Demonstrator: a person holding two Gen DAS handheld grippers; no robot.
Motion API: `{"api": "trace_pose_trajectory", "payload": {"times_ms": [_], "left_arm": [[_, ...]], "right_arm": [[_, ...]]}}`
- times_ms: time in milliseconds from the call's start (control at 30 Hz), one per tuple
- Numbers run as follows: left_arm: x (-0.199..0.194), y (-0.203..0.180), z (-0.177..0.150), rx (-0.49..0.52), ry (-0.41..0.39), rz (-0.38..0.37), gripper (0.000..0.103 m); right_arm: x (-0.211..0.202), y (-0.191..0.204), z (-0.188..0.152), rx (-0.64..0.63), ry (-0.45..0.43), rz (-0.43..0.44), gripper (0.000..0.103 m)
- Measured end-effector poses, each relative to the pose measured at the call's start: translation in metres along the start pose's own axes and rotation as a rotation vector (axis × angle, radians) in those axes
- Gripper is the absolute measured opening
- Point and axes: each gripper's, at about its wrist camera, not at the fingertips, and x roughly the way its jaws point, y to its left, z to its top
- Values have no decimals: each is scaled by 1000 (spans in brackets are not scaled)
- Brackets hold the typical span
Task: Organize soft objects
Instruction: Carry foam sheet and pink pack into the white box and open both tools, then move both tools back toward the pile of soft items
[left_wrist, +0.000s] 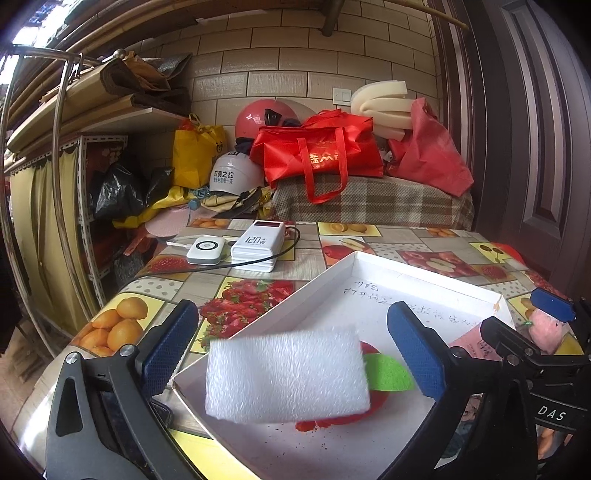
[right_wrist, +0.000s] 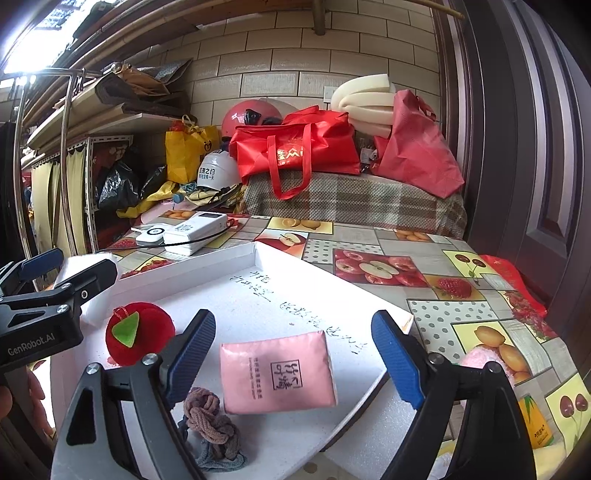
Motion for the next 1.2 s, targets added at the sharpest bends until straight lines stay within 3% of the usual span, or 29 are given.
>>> {"api": "trace_pose_trajectory", "payload": {"times_ms": [33,700,1100,1200], "left_arm": [[0,-1,0,5,-3,0,103],[-7,-3,-2,6,-38,-1,103],[-36,-20,-12,44,-31,-66,103],[-44,-26,-16,46,-4,-127,103]], "right_arm": [[1,0,0,-4,3,-4,103],[-5,2,0,-28,-30,-25,103],[-23,-9,-3,43,-89,-51,103],[-29,-10,-6,45,-89,-43,103]]}}
